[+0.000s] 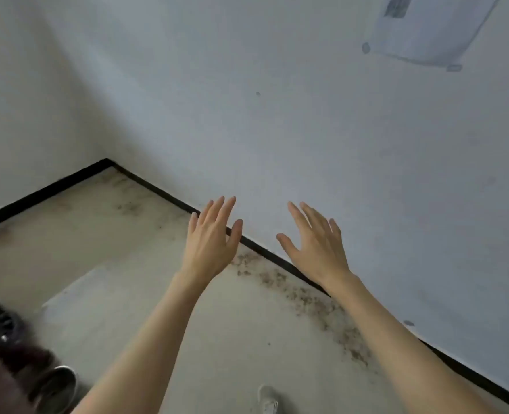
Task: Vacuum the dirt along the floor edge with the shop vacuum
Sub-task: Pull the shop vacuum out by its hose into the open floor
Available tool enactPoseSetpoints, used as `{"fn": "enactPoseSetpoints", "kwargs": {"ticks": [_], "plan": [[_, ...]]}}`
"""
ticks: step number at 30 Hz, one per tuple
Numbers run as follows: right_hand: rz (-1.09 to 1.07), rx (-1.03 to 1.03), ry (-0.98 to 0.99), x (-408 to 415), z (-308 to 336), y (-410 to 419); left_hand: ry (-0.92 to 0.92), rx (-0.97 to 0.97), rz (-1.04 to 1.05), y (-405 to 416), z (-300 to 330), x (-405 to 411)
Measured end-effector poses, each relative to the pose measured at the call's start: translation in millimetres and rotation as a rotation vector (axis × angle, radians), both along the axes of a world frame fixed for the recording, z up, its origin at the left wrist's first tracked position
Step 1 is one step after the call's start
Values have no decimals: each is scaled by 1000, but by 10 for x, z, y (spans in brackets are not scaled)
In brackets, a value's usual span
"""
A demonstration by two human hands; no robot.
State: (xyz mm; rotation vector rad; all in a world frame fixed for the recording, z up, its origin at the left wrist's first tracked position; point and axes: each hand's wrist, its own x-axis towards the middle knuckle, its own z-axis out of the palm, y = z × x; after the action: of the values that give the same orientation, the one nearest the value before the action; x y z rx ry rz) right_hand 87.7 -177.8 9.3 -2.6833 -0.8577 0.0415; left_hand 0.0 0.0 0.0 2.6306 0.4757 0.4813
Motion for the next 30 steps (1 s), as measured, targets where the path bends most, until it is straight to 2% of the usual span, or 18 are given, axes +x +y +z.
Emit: {"fn": "enactPoseSetpoints", "kwargs": {"ticks": [5,12,20,30], "plan": [[261,22,-18,510,0,981,-30,27,232,752,-85,106],[573,25,-35,820,34,2242,-38,42,546,1620,-100,-175],[847,44,-42,648,-155,4037,-12,5,823,2785,-290,-624],[1021,60,-77,146,-276,6340,19,-7,991,4753,-385,-1138]]}}
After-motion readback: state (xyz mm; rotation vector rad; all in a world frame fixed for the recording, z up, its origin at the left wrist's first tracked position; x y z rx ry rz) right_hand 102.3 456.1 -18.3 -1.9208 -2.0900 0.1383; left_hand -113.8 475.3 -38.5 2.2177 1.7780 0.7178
